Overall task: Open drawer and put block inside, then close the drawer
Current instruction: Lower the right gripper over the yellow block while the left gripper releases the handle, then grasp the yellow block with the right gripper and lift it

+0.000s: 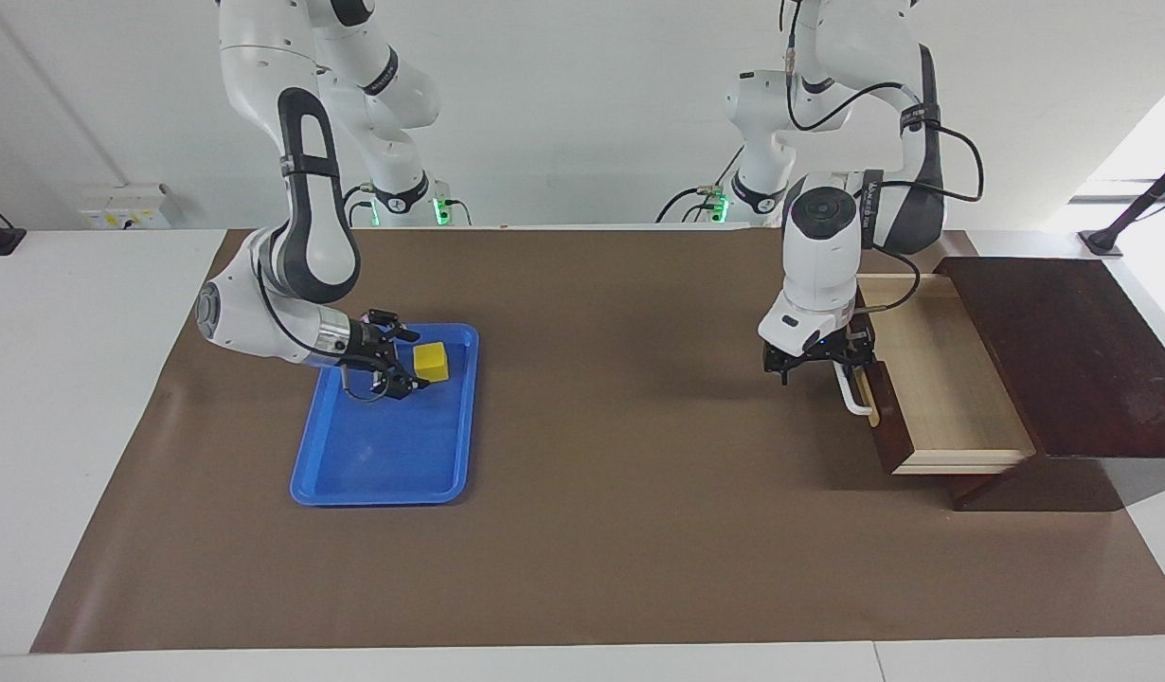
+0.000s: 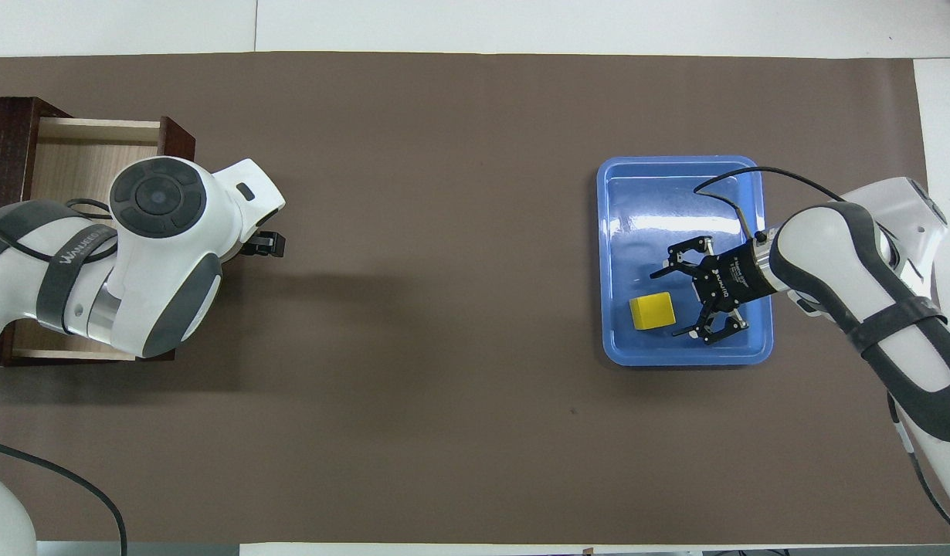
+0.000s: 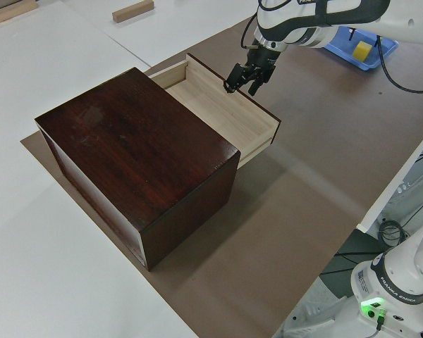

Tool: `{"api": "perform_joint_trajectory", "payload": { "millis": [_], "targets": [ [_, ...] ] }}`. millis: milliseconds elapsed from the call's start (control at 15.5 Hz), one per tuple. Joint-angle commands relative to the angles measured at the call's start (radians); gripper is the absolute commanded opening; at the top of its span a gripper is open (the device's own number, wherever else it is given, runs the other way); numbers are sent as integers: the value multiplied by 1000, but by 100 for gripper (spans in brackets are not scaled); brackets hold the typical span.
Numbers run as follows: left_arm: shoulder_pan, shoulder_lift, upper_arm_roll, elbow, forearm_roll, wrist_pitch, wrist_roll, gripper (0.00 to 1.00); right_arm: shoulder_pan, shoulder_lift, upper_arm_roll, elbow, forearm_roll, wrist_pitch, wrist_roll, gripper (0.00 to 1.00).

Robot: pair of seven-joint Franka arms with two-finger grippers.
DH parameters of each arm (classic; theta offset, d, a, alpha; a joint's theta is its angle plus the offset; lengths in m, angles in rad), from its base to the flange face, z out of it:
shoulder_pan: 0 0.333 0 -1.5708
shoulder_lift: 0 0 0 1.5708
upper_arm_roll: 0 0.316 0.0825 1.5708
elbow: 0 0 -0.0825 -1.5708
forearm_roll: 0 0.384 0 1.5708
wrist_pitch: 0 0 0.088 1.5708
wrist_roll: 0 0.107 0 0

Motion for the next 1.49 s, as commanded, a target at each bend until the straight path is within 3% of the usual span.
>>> {"api": "perform_joint_trajectory", "payload": {
  "millis": [0,129,323,582,905,1100,1164,1294,1423],
  "targets": [
    [-27,5,7,142,-92,-174,-39,100,-39,-9,8,-17,27,-23,-37,100],
    [-41,-9,3,219,-99,-275,-136,100,-39,-12,8,-25,33,-21,-40,100],
    [-49,-59,4,308,-219,-409,-242,100,-36,-21,8,-51,45,-13,-64,100],
    [-52,-94,0,318,-276,-467,-369,100,-27,-24,8,-60,47,-10,-83,100],
    [-84,-134,-57,322,-276,-486,-887,100,-25,-32,8,-83,61,20,-104,100],
    [-87,-136,-78,319,-277,-496,-1068,100,-25,-31,8,-80,61,20,-97,96],
    [-87,-137,-82,316,-277,-504,-1128,100,-25,-31,8,-79,62,20,-97,92],
    [-70,-151,-79,280,-291,-480,-1219,100,-25,-29,8,-77,62,22,-97,73],
    [-43,-160,-74,224,-310,-408,-1260,100,-25,-29,8,-77,70,23,-100,39]
  ]
}}
